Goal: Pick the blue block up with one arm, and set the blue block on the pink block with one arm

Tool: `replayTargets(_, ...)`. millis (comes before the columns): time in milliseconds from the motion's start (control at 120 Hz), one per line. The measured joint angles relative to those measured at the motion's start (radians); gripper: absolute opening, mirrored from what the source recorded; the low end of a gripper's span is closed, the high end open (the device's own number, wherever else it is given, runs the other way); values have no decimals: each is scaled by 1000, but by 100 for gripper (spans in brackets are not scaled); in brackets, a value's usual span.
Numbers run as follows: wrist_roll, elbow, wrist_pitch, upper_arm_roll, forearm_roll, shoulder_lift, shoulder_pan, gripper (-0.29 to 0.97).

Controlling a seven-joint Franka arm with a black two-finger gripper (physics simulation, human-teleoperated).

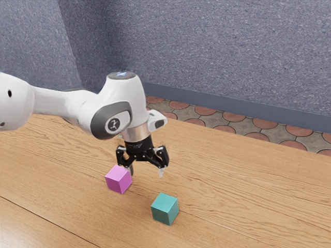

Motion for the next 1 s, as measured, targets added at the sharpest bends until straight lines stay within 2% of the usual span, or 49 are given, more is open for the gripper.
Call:
replayTargets(142,57,-42,66,-40,-27,-17,-31,68)
replayTargets(325,110,-69,111,-51,-49,0,-88,67)
replayTargets(467,136,-151,128,-83,-76,-62,-29,67)
replayTargets(775,179,-154,158,-103,-85,-16,226,67)
replayTargets(833,184,-197,165,-130,-83,-89,278,67)
replayTargets(858,186,-215,168,-136,-82,-116,257,67)
replayTargets(933,190,-238,173,-144,-80,-149,111,66)
replayTargets(1000,193,-244,177,-147,-78,-154,81,66)
